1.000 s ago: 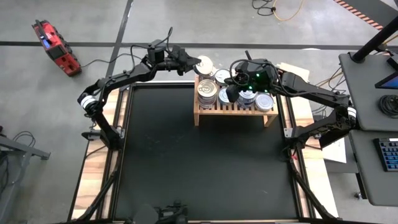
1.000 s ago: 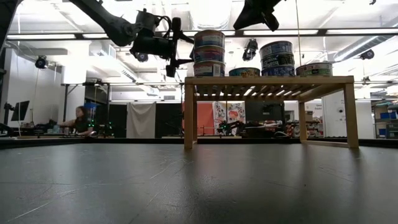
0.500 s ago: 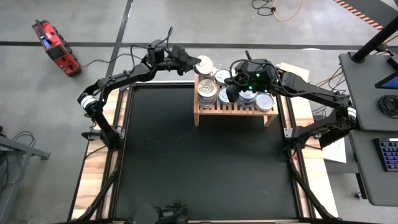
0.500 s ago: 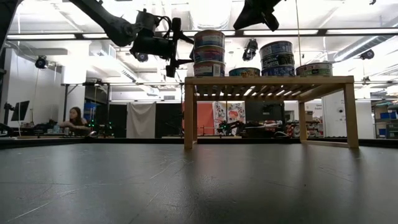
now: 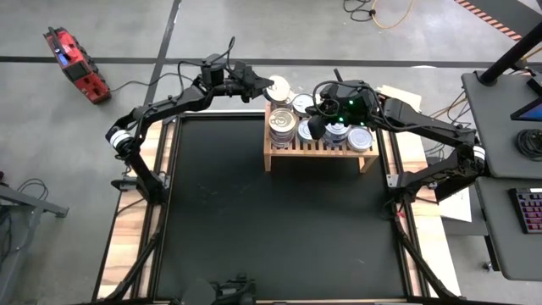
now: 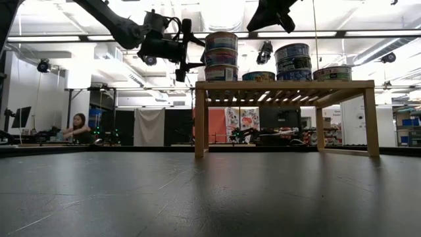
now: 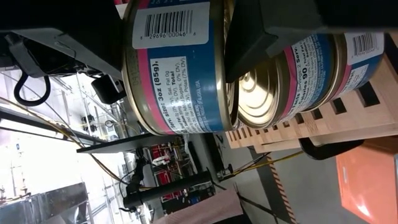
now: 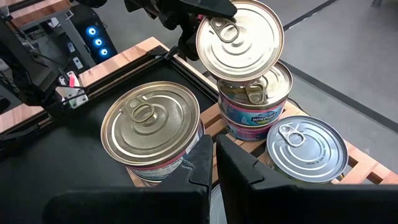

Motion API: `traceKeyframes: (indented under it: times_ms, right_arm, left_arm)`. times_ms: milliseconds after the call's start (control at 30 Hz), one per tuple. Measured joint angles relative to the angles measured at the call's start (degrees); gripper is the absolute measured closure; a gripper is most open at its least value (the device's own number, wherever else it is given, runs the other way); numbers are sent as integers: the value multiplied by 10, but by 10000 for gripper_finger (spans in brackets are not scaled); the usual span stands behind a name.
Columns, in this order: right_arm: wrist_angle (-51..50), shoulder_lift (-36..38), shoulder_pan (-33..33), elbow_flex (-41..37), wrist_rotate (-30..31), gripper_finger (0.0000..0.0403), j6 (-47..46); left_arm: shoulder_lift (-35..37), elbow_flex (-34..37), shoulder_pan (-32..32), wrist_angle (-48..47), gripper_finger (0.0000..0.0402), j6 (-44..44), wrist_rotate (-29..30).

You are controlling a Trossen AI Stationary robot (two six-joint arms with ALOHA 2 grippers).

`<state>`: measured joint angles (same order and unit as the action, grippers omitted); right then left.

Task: Stack canned seafood by type on shelf
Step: Stack the blue-pink tuna can on top of the blue-pink tuna can on the shelf

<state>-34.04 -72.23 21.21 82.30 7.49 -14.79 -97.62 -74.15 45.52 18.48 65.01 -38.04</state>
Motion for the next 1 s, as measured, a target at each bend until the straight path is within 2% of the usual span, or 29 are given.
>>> traceKeyframes:
  times_ms: [1000]
  right_arm:
    - [0, 0, 0, 0, 0, 390, 13]
  left_arm:
    - [0, 0, 0, 0, 175, -4, -10]
